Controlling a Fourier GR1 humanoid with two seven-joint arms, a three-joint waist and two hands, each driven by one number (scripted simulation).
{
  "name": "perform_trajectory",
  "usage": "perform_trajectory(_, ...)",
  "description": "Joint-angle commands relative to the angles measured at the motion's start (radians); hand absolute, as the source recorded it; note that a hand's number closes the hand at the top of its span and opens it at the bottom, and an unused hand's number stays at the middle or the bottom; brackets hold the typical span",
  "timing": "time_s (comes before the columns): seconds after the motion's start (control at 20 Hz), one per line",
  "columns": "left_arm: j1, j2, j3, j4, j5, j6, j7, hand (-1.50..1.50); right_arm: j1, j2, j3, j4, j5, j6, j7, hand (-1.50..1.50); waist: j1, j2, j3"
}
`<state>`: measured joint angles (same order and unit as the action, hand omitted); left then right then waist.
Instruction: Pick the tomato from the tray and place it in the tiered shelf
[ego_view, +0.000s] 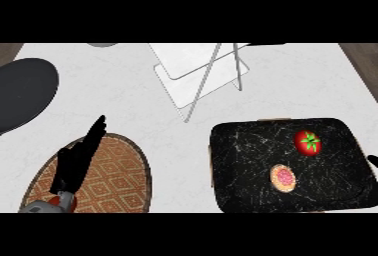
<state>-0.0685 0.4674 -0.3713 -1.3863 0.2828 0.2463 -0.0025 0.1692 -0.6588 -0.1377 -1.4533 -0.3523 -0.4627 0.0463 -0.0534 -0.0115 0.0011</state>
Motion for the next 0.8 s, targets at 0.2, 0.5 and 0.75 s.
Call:
perform_trajectory(0.2, -0.008, -0.020, -0.001, 0.085, -0.013, -0.059, -0.033, 0.00, 0.058, -0.168, 0.092, -0.399, 0.027, 0.018, 0.382, -1.50, 0.037, 0.012, -0.007)
perform_trajectory(0.5, -0.018, -0.024, -0.030, 0.013, -0.022, -0.060, 0.009, 0.00, 0.091, -0.472, 0.199, -0.379, 0.216, 0.104, 0.671, -1.50, 0.084, 0.025, -0.012)
perform_trajectory(0.75, -0.055, -0.009, -0.028, 0.026, -0.032, -0.084, 0.032, 0.00, 0.015, -0.630, 0.282, -0.405, 0.308, 0.178, 0.983, -1.50, 0.108, 0.030, -0.009)
